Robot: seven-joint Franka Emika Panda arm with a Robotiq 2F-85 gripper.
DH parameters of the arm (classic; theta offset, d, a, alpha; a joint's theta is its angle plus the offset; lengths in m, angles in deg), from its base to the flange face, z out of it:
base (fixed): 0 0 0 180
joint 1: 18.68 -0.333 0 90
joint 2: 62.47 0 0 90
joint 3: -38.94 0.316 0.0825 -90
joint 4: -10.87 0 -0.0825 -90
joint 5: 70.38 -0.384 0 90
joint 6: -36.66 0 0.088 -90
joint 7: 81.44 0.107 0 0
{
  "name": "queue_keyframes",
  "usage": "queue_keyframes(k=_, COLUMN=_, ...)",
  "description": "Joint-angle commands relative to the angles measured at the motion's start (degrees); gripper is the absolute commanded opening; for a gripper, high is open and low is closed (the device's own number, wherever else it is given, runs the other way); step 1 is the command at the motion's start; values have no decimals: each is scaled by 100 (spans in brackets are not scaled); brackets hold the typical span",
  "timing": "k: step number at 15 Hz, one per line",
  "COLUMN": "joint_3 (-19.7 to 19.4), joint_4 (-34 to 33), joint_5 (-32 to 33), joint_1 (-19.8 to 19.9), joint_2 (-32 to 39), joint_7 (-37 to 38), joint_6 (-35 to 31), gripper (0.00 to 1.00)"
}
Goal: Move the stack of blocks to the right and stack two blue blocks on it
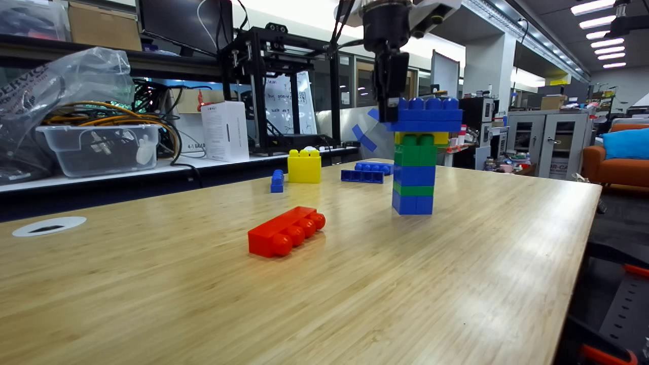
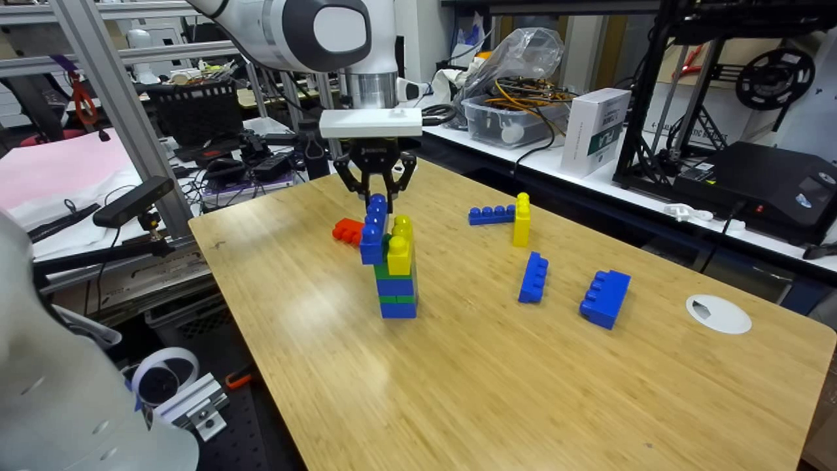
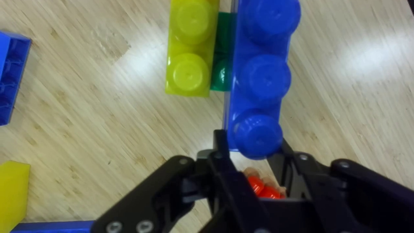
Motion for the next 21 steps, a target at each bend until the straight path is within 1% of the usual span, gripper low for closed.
queue_keyframes(k=1, joint_3=21, joint_4=75, joint_5=109, joint_1=3, joint_2=48, joint_7=-39, joint_6=-254, gripper=10)
queue_keyframes(k=13, joint_3=66, joint_4=123, joint_5=415, joint_1=15, joint_2=188, joint_7=13, joint_6=-610, gripper=10)
queue_keyframes(k=21, joint_3=36, joint_4=231, joint_5=251, joint_1=2, joint_2=268, joint_7=-445, joint_6=-741, gripper=10)
